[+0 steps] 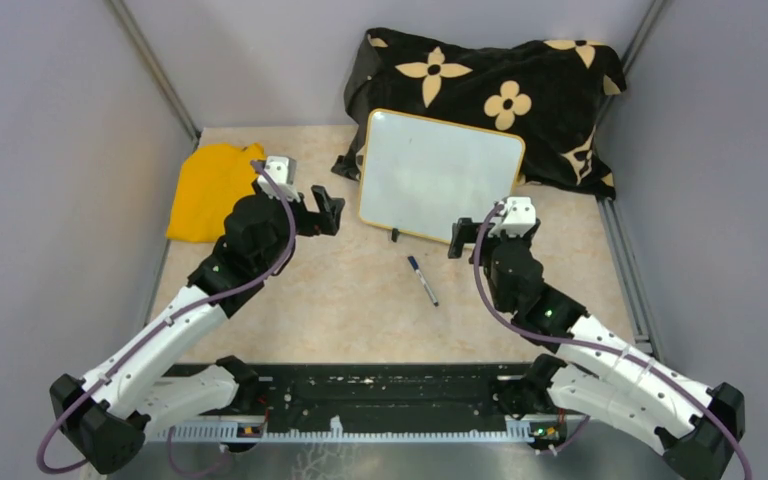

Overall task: Write a sentence on the whiteboard
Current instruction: Move the whiteboard to the center of the board.

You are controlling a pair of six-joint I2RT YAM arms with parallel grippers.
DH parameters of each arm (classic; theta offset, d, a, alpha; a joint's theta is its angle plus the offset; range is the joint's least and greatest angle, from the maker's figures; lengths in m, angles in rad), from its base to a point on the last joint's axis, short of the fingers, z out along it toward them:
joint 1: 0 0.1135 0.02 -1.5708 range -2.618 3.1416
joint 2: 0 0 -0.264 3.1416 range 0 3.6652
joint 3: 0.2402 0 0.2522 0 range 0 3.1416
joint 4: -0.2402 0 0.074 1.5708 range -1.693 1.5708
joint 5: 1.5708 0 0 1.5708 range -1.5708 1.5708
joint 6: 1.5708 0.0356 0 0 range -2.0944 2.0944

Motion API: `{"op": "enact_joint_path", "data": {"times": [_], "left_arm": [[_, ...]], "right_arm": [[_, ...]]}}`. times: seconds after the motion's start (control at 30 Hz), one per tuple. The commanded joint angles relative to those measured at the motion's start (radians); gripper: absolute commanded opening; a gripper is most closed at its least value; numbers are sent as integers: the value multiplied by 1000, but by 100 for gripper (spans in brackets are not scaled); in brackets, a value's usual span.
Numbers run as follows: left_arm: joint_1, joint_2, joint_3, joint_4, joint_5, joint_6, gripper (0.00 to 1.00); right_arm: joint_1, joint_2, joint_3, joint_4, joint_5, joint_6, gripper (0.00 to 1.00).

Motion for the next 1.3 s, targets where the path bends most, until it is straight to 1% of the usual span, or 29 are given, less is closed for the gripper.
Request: {"op": "enact_joint_path", "data": {"times": [0.0, 0.13, 0.4, 0.53, 0.67, 0.87, 0.93, 1.07, 1.17, 1.27], "left_arm": [[1, -17, -8, 56, -17, -3, 99], [0, -4, 0, 47, -11, -4, 99], [1, -10, -7, 54, 10, 5, 99], [1, -11, -14, 61, 14, 8, 99], [0, -13, -41, 102, 9, -3, 99], [1, -14, -70, 137, 32, 14, 99], [1, -11, -69, 137, 36, 16, 99], [1, -1, -61, 125, 49, 22, 99], [1, 5, -58, 119, 51, 24, 99], [1, 8, -57, 116, 55, 25, 99]], "right_arm": [[5, -46, -29, 107, 2, -16, 98], [6, -56, -20, 89, -26, -23, 98], [6, -10, 64, -51, -22, -22, 99], [6, -2, 103, -95, -126, -47, 98], [6, 36, 125, -131, -213, -28, 95], [15, 192, 121, -166, -292, 47, 94], [17, 240, 115, -164, -302, 79, 93], [17, 291, 60, -99, -335, 116, 93], [16, 331, 40, -71, -352, 129, 89], [16, 376, 33, -62, -323, 158, 83]]}}
